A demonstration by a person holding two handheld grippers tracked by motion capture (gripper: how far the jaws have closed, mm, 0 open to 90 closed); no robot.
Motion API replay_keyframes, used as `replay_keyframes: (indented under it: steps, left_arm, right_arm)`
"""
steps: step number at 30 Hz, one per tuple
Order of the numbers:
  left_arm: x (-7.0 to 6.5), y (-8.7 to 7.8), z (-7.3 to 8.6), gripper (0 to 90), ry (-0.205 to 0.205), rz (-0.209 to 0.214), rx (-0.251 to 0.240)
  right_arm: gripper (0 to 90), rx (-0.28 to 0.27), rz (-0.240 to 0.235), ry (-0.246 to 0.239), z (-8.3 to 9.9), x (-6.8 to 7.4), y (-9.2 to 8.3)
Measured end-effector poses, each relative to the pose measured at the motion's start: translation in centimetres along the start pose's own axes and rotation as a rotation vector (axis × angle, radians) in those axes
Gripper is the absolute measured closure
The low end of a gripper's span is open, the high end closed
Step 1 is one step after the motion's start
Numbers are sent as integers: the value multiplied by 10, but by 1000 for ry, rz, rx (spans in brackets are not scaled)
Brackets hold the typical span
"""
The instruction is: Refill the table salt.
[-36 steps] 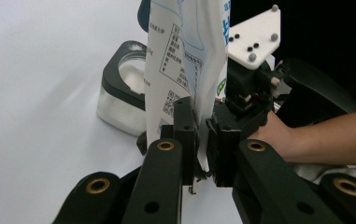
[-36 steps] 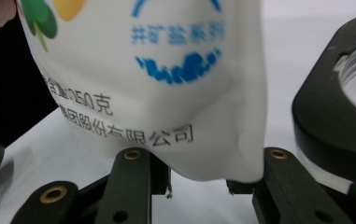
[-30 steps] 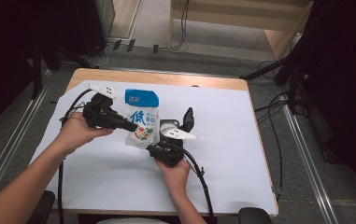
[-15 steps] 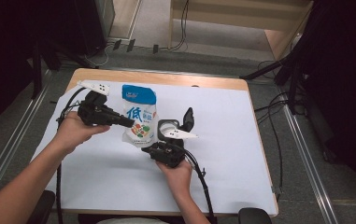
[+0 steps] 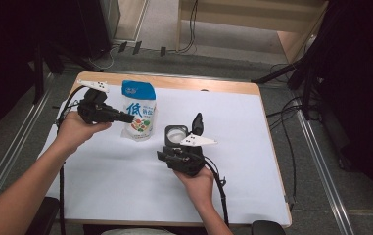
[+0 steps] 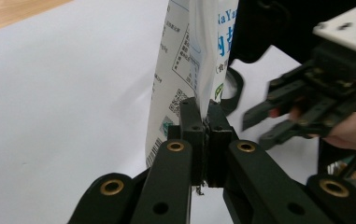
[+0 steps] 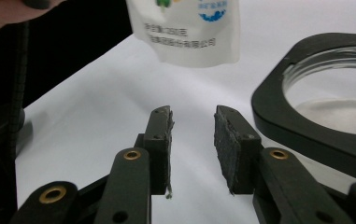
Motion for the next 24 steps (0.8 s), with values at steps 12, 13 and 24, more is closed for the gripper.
replay_keyframes:
  steps: [12, 13, 24]
  left_arm:
    - [36, 6, 5, 900, -38, -111, -7]
    - [39, 6, 5, 900, -48, -118, -12]
    - [68, 9, 17, 900, -75, -211, -11]
  right_arm:
    - [678, 28, 26, -16, -6, -18, -36]
    - [677, 25, 27, -17, -6, -21, -38]
    - [671, 48, 75, -19, -6, -42, -65]
Point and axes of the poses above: each handheld gripper's, and its own axes: y roughly forward along the jaws, z roughly out of its underside, x roughly to its left, the point moved 3 cm from there along y, roughly forward along the jaws, and after that the axes turned 12 degrees about -x, right-handed, at the moved point
